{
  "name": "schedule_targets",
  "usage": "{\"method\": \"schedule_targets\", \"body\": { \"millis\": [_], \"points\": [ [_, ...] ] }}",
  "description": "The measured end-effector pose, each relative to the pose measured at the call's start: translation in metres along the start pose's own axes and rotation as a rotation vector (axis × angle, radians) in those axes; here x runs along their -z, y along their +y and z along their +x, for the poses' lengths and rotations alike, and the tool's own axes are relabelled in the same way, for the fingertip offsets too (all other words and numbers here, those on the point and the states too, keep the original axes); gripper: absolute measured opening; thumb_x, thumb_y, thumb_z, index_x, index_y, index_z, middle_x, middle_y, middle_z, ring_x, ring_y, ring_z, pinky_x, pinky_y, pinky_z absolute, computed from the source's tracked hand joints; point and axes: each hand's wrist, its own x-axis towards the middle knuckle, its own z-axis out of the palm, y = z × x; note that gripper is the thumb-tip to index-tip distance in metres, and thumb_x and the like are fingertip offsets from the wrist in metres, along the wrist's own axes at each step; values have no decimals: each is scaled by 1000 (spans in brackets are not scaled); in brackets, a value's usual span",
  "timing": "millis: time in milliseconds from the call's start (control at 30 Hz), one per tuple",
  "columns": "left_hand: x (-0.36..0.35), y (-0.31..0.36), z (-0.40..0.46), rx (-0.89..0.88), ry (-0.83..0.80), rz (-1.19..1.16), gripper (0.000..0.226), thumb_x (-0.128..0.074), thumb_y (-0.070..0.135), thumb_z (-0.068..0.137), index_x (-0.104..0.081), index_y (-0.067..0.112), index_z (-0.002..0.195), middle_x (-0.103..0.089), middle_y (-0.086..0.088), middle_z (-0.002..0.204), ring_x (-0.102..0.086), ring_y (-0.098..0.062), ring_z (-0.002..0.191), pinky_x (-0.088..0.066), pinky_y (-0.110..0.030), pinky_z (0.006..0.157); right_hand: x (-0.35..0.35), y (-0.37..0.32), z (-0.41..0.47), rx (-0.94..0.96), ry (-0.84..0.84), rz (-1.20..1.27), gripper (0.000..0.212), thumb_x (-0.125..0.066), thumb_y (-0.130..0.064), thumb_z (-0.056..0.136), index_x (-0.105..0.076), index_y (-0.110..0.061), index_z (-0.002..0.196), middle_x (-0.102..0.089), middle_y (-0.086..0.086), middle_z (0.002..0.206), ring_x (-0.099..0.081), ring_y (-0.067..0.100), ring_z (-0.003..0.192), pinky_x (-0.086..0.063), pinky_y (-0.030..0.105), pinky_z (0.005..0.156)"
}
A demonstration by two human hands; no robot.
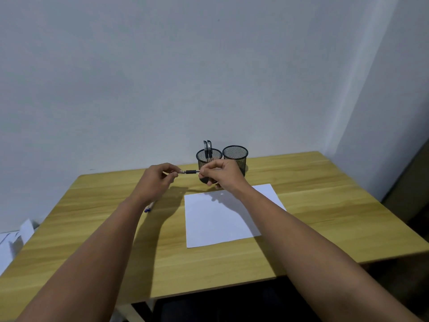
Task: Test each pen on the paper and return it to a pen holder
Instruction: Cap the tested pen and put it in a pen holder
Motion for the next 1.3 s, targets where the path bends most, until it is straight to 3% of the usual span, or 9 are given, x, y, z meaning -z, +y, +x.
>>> {"method": "schedule_targets", "body": {
  "millis": [167,367,633,833,967,1067,1133,1200,1300],
  "points": [
    [-6,14,2,35,4,-201,17,-60,16,102,-76,18,105,-76,-3,91,-69,-9,76,-51,-25,73,5,5,-1,-34,-60,-42,11,-77,-15,98,-79,-6,105,-80,1,82,-53,7,50,-38,18,46],
    [-21,26,7,86,8,-362,22,-56,12,103,-74,-1,99,-61,-11,72,-53,-16,62,-46,-20,61,5,13,-1,-16,-15,-21,14,-74,-13,100,-80,-1,105,-67,-2,65,-39,6,43,-31,20,43],
    [-17,38,27,63,-77,-308,24,-54,12,105,-74,1,96,-57,-9,72,-55,-19,71,-60,-33,83,4,12,1,32,14,53,11,-73,-10,101,-77,-10,91,-61,-6,56,-42,4,42,-30,21,45],
    [-3,55,39,14,-170,-242,24,-54,13,105,-75,4,99,-58,-7,69,-54,-20,74,-61,-40,88,9,1,14,75,-16,-23,11,-72,-12,102,-77,-11,92,-68,-2,62,-41,7,44,-31,19,44],
    [-6,58,43,19,-44,-424,27,-55,24,105,-66,10,125,-67,-11,83,-62,-19,75,-60,-41,85,17,-12,28,37,-135,-147,6,-71,-9,103,-74,-7,98,-75,8,80,-58,9,53,-48,20,54],
    [-14,52,53,77,91,-505,33,-52,33,105,-59,20,135,-71,-10,104,-65,-18,85,-58,-41,86,27,-24,49,143,47,-271,11,-80,-16,96,-79,-19,85,-69,-16,63,-55,0,53,-43,24,63],
    [-25,39,61,96,121,-408,40,-55,26,102,-52,24,142,-67,-10,121,-64,-15,94,-57,-43,90,35,-33,63,191,146,-317,4,-83,-21,93,-82,-19,89,-67,-23,59,-56,-8,53,-44,21,66],
    [-39,24,67,113,75,-277,57,-66,24,95,-45,26,148,-60,-7,132,-62,-16,106,-55,-41,91,39,-45,74,234,217,-336,6,-84,-21,92,-83,-15,93,-70,-19,67,-57,-9,58,-46,15,67],
    [-61,6,73,149,-21,-142,84,-82,39,82,-38,29,153,-50,-5,148,-51,-24,131,-47,-40,104,42,-57,88,277,281,-401,9,-83,-22,93,-81,-13,94,-71,-12,77,-65,-2,67,-48,9,68]
  ]
}}
